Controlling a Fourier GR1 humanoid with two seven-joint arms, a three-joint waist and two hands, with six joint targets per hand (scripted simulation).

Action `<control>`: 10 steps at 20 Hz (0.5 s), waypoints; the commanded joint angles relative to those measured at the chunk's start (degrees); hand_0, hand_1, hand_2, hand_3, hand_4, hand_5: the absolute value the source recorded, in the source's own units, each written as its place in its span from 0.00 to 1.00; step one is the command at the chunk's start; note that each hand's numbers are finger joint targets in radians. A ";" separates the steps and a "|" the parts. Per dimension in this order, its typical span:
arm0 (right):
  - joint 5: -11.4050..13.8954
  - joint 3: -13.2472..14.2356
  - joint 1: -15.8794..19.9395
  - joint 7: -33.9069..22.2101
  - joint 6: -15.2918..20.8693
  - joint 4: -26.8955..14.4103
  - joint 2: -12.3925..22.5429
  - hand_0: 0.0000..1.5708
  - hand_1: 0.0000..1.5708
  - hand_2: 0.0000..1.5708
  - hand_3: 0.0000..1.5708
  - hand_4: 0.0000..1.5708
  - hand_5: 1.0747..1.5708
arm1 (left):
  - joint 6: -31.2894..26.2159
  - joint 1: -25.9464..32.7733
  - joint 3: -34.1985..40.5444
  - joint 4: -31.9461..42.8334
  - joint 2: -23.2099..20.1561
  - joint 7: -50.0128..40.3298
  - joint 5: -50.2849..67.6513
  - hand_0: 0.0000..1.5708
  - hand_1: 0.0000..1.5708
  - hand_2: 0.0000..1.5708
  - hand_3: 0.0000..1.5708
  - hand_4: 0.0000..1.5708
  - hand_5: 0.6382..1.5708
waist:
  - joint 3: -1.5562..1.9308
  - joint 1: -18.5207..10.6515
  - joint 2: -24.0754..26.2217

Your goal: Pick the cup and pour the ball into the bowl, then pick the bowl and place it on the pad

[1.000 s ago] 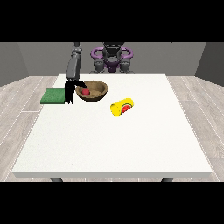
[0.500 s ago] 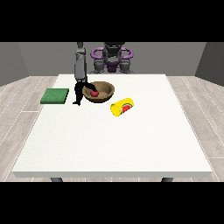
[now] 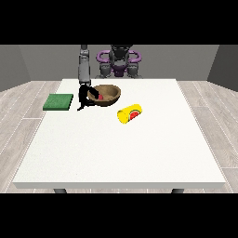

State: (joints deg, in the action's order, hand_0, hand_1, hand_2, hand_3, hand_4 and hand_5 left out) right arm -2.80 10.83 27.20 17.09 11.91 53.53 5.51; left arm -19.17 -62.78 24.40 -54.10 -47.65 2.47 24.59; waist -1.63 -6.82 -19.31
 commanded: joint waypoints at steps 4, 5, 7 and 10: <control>6.85 -6.67 0.80 -21.06 2.22 3.72 3.99 1.00 1.00 1.00 1.00 0.78 0.80 | -1.67 5.08 1.98 8.76 -1.96 4.14 -1.67 0.00 0.00 0.00 0.00 0.00 0.98 | 1.41 5.49 4.67; 7.54 -6.84 3.50 -26.25 1.51 4.68 6.71 1.00 1.00 1.00 1.00 0.80 0.77 | -0.52 5.85 0.97 8.75 -0.42 4.38 -2.58 0.00 0.00 0.00 0.00 0.00 0.97 | 1.39 6.27 7.01; 7.69 -7.16 5.19 -31.70 -0.31 7.47 9.20 1.00 1.00 1.00 1.00 0.80 0.78 | -3.23 9.49 2.54 11.92 -1.43 7.05 -2.13 0.00 0.00 0.00 0.00 0.00 0.97 | 1.39 6.93 8.28; 8.94 -9.37 6.25 -35.50 -0.32 10.67 7.73 1.00 1.00 1.00 1.00 0.80 0.81 | -3.01 11.23 3.93 14.89 -4.06 10.63 -3.32 0.00 0.00 0.00 0.00 0.00 0.97 | 1.53 10.38 7.71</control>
State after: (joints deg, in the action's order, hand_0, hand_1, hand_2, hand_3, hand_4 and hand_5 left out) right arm 4.88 3.33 31.49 -10.96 12.66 60.80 12.11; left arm -21.14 -54.72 26.90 -43.12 -49.89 9.46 22.10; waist -0.33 0.55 -12.55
